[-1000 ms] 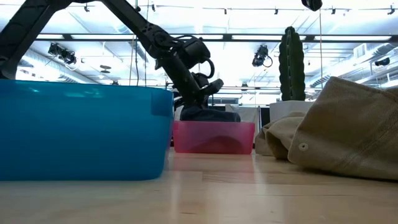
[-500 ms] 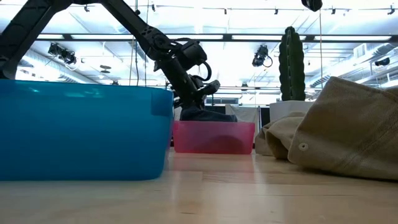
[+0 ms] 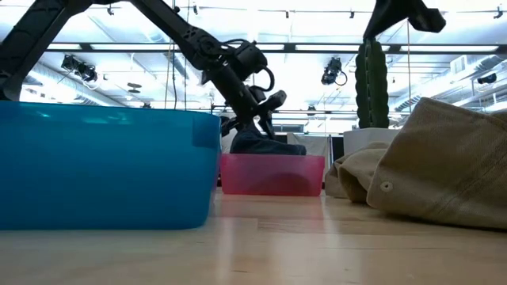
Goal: Pick & Place hat
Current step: Put the blue cap into the pink bin, then put the middle right brown cap into the blue bin
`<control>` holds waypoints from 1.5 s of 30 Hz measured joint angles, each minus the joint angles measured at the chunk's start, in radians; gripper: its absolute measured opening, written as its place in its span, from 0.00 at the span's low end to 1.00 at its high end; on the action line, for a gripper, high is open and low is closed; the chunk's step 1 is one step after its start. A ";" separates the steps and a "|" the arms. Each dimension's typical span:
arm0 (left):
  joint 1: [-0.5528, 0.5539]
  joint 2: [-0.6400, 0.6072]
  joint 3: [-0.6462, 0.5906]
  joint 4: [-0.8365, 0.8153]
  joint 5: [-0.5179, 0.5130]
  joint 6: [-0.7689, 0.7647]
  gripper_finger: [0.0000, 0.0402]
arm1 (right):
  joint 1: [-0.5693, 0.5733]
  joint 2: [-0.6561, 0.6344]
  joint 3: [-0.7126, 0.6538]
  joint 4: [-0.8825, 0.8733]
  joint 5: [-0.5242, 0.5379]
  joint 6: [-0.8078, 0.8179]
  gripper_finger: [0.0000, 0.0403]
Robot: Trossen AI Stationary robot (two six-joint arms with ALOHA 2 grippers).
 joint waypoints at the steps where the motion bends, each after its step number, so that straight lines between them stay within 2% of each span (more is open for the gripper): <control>1: 0.000 0.000 0.008 0.000 0.000 0.010 0.34 | 0.000 -0.001 0.000 0.000 0.000 0.001 0.00; 7: 0.000 0.000 0.055 -0.012 0.005 0.055 0.44 | 0.000 -0.001 0.000 0.003 -0.001 0.003 0.00; 13: 0.000 0.000 0.149 -0.074 0.052 0.114 0.53 | 0.000 -0.001 0.000 -0.001 -0.008 0.012 0.00; 18: -0.001 -0.002 0.269 -0.229 0.061 0.155 0.56 | 0.000 -0.001 0.000 -0.033 -0.034 0.021 0.00; 26: -0.045 -0.003 0.510 -0.676 0.060 0.333 0.48 | 0.001 -0.011 0.000 -0.116 -0.100 0.042 0.06; 28: -0.063 -0.003 0.560 -0.800 0.053 0.336 0.45 | 0.001 -0.015 0.000 -0.132 -0.105 0.053 0.06; 31: -0.099 -0.004 0.615 -0.974 -0.016 0.323 0.42 | 0.001 -0.016 0.000 -0.152 -0.105 0.061 0.07; 33: -0.119 -0.004 0.633 -1.090 -0.064 0.279 0.39 | 0.001 -0.016 0.000 -0.157 -0.105 0.061 0.07; 36: -0.143 -0.005 0.635 -1.224 -0.081 0.232 0.37 | 0.001 -0.016 0.000 -0.156 -0.105 0.061 0.07; 39: -0.163 -0.005 0.633 -1.309 -0.084 0.231 0.36 | 0.001 -0.016 0.000 -0.156 -0.106 0.061 0.07; 45: -0.199 -0.005 0.616 -1.340 -0.085 0.236 0.35 | 0.001 -0.016 0.000 -0.154 -0.133 0.064 0.07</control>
